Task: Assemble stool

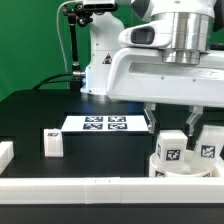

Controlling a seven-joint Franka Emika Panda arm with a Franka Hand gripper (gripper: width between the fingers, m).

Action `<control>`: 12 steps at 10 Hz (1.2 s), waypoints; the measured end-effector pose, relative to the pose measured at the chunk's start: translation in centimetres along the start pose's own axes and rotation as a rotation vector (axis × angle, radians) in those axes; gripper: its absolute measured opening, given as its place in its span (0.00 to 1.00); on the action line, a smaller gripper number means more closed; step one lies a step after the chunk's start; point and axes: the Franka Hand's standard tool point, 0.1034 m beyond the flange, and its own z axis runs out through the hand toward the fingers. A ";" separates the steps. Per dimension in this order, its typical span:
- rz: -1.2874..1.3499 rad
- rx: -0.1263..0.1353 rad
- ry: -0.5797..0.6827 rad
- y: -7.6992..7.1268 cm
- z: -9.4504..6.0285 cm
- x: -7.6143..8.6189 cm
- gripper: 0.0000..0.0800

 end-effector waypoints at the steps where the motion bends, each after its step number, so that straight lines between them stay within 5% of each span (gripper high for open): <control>1: 0.090 0.005 0.004 -0.6 -0.1 -0.1 0.42; 7: 0.598 0.015 0.002 0.0 -0.1 0.2 0.42; 10: 0.628 0.015 0.001 0.0 -0.1 0.2 0.43; 12: 0.521 0.019 0.005 0.6 -0.9 0.2 0.78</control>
Offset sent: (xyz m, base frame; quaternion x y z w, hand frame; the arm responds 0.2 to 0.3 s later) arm -0.0020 0.0030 0.0003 0.0028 -0.0049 0.1820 0.9833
